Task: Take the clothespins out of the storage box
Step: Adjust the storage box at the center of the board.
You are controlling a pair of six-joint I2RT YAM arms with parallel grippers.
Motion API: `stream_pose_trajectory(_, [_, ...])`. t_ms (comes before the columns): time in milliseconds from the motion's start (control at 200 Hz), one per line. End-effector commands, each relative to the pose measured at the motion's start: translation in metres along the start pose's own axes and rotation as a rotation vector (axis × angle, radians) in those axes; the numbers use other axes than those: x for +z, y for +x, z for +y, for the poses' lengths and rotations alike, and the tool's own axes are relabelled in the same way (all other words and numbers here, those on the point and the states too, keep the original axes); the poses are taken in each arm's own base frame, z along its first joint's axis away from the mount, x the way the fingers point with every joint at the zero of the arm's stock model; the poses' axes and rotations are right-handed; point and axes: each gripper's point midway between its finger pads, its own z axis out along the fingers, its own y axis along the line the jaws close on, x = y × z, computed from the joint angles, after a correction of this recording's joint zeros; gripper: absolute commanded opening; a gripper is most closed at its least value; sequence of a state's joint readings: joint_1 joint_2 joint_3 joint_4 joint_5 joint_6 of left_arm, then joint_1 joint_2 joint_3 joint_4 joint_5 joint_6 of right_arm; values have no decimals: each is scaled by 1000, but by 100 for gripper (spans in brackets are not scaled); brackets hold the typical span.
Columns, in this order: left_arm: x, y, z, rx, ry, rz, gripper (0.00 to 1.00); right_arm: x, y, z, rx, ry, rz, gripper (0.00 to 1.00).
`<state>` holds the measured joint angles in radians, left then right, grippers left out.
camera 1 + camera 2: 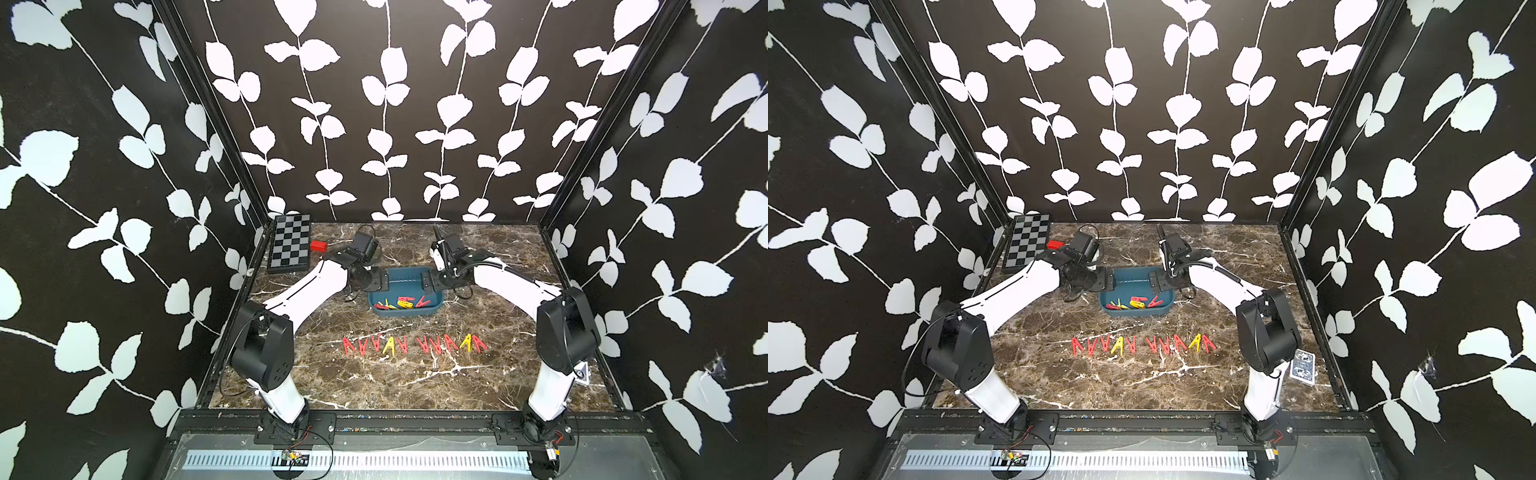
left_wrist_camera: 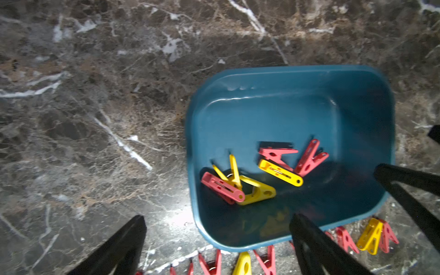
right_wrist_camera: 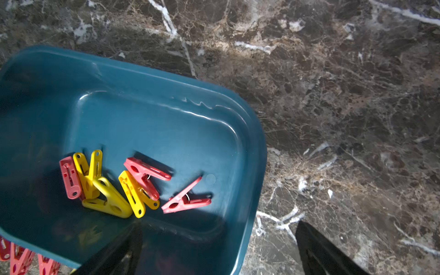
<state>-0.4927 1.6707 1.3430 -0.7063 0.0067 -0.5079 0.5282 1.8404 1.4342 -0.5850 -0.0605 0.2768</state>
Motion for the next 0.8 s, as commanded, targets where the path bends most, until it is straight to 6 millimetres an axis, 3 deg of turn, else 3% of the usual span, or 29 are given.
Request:
stream_pose_trajectory(0, [2,3,19,-28,-50,30,90,-4,-7,-1,-21,4,-6,99])
stream_pose_trajectory(250, [29,15,26,-59,-74,108,66,-6,-11,1,-16,-4,-21,99])
stream_pose_trajectory(450, [48,25,25,-98,-70,173,56,-13,-8,-2,-2,5,-40,99])
stream_pose_trajectory(555, [54,32,28,-103,-87,200,35,-19,-7,-3,9,3,-56,99])
stream_pose_trajectory(665, [58,38,31,-109,-102,227,27,-26,-5,-2,25,-4,-77,99])
stream_pose_trajectory(795, [61,47,33,-127,-108,263,5,-35,-2,-2,48,-14,-99,99])
